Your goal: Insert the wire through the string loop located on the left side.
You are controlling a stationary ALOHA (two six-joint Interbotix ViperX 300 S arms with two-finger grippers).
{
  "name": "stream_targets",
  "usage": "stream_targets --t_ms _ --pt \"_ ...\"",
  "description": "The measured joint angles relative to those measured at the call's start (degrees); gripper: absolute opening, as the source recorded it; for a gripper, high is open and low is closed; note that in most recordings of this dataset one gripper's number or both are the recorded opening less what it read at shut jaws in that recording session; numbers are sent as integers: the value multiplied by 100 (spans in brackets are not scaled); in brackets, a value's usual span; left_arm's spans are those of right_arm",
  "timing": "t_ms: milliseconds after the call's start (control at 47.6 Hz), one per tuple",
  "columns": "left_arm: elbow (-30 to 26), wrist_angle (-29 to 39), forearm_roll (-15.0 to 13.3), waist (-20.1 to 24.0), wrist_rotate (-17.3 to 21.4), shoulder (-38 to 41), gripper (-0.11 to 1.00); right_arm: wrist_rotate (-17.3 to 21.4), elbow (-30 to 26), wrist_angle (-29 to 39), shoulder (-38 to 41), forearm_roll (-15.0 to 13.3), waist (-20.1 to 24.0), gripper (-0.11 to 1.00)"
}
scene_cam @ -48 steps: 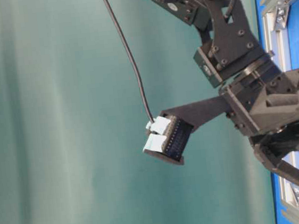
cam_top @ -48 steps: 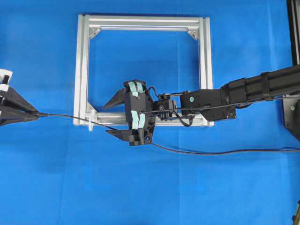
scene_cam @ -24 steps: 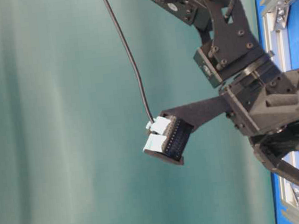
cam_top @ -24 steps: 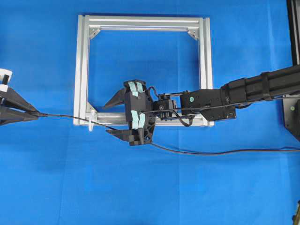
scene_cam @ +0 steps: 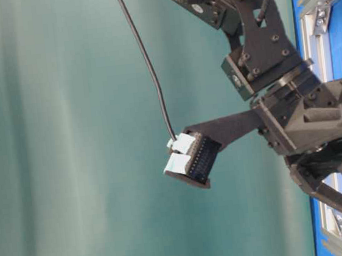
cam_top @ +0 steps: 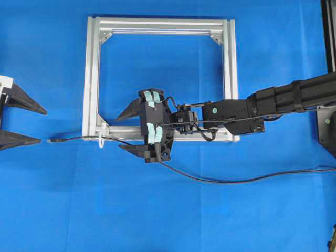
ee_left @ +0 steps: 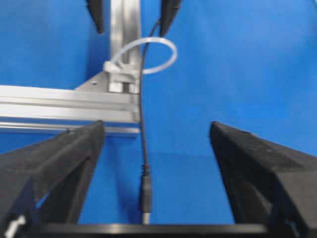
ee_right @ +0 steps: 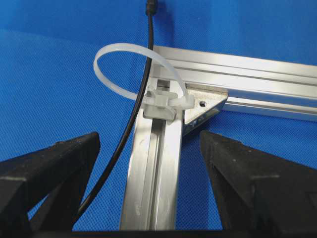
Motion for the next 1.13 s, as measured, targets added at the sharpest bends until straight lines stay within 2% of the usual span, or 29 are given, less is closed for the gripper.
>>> stream_targets --t_ms 231,378,820,1135 --pt "0 18 0 0 0 -53 80 0 -9 0 -35 0 0 95" --pt "-35 105 0 0 0 -246 80 0 -62 62 -352 0 -9 95" --pt "-272 220 0 0 53 -659 79 -9 -132 729 -1134 -18 -9 95" --pt "-308 220 9 9 53 -659 79 -18 -167 826 -1239 -18 -9 95"
